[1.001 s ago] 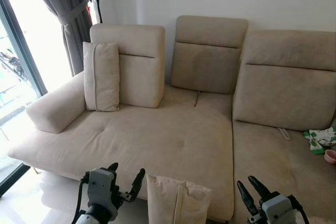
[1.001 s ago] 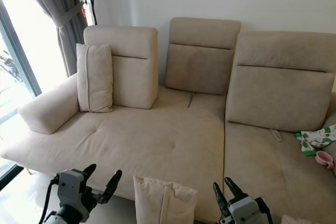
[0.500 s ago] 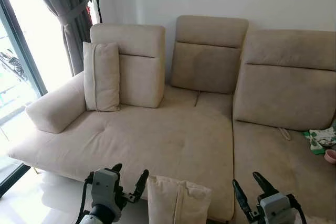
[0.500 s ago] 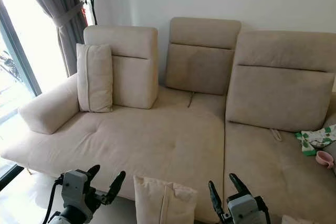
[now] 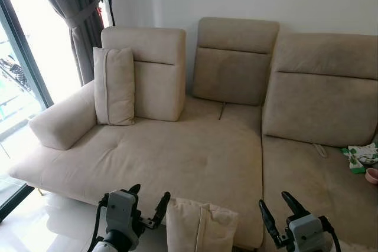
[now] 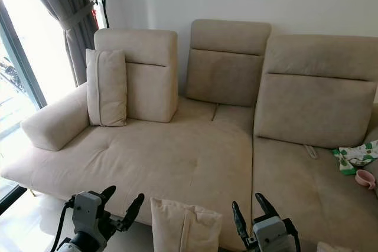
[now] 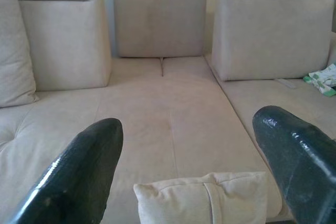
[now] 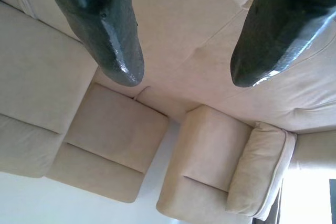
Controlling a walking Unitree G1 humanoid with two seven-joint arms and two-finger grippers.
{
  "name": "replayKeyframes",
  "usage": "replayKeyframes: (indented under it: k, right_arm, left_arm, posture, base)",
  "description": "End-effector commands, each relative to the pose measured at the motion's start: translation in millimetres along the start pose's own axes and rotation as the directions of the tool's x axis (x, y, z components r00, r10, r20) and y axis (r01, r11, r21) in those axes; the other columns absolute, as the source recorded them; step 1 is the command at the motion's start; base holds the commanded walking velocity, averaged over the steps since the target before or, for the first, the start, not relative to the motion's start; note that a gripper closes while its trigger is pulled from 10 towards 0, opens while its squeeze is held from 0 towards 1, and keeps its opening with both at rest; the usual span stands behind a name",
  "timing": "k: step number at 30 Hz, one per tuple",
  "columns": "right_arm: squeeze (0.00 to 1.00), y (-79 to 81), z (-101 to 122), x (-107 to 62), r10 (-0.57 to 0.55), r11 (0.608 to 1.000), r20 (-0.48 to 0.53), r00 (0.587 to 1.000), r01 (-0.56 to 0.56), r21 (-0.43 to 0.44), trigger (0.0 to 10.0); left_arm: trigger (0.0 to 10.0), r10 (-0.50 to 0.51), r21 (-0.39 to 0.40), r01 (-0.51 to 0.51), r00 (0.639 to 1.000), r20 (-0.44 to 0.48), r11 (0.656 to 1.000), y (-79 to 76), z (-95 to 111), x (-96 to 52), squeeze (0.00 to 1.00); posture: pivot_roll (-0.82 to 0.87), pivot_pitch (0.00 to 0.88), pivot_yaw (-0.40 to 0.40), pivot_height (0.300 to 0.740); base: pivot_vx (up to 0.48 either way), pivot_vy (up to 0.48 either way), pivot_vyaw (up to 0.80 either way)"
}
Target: Move the pillow to the sofa from floor
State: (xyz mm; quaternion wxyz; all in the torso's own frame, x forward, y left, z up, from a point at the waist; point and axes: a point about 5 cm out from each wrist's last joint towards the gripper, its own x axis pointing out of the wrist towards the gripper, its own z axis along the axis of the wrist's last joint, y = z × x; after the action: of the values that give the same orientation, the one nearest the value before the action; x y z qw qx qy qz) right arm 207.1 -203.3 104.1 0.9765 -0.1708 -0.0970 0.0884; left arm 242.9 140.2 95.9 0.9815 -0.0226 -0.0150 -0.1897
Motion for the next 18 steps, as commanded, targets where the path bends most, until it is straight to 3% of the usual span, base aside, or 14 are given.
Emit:
replayKeyframes:
  k: [1,18]
  right_arm:
    - [0.0,3.6,-2.8,0.2,0.009,1.0,-0.015,1.0,-0.009,0.006,10.0]
    - [0.0,3.2,-2.1,2.6,0.004,1.0,-0.013,1.0,-0.004,-0.002,10.0]
  left_arm:
    - [10.0,-0.005,0.009,0.005,1.0,-0.006,1.0,-0.3,-1.1,-0.1,0.0]
    - [10.0,-0.009,0.009,0.009,1.0,-0.003,1.0,-2.8,-1.6,1.7,0.0]
  posture:
    - [0.13,0.0,0.043,0.74]
    - [0.13,0.0,0.039,0.74]
  base:
    - [0.0,0.0,0.0]
    - [0.267,0.0,0.0]
